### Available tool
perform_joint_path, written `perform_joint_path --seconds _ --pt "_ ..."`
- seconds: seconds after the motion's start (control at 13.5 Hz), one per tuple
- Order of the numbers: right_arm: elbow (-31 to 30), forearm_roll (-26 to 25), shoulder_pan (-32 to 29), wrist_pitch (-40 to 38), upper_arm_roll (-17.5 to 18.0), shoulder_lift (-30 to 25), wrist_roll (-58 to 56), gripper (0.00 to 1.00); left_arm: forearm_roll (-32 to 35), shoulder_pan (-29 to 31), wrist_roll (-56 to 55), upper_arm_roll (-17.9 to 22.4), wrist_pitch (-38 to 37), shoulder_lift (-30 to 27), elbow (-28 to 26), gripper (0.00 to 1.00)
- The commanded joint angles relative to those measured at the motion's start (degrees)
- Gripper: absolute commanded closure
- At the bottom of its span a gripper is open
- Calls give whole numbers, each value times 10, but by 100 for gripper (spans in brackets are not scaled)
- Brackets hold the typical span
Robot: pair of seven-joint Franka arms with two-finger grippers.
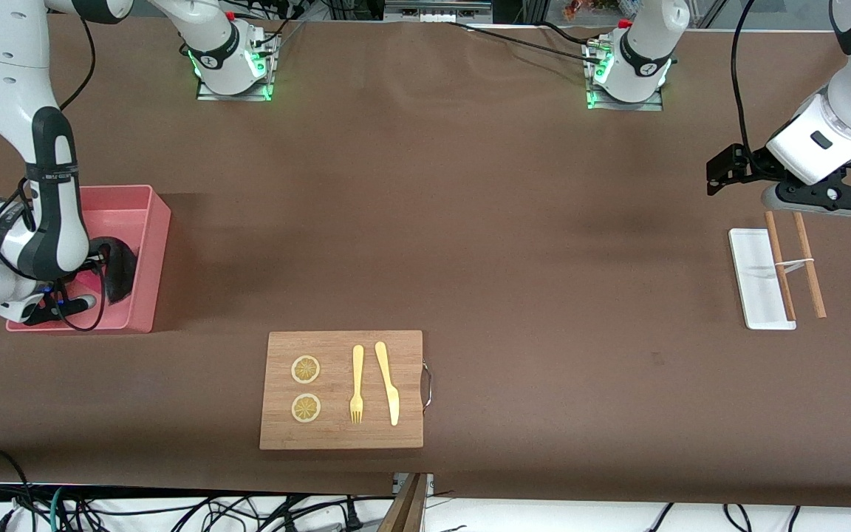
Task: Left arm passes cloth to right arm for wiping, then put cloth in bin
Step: 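Lower the cloth into the pink bin and open the right gripper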
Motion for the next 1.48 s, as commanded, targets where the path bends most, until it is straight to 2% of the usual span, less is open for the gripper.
perform_joint_path --seconds 0.0,0.07,0.15,0.66,0.81,0.96,1.18,1.4 --pt "-18 11 -1 20 2 -11 6 86 13 -2 -6 -2 -14 9 20 0" --pt "-14 11 -1 24 2 -12 6 17 13 -2 -6 -2 -13 9 20 0" --pt "-7 11 -2 24 2 -17 4 0 13 -2 -6 -2 -13 9 20 0" --pt "69 10 -3 -84 12 -105 3 0 13 -2 -6 -2 -12 8 20 0" --pt "69 0 -3 -103 47 -155 7 0 13 -2 -6 -2 -12 8 20 0" --pt "69 -2 -2 -134 68 -192 12 0 12 -2 -6 -2 -12 8 20 0" --pt "69 -37 -3 -180 130 -244 130 0 12 -2 -6 -2 -12 8 20 0" --pt "68 -42 -3 -232 185 -294 249 0 13 -2 -6 -2 -11 9 20 0"
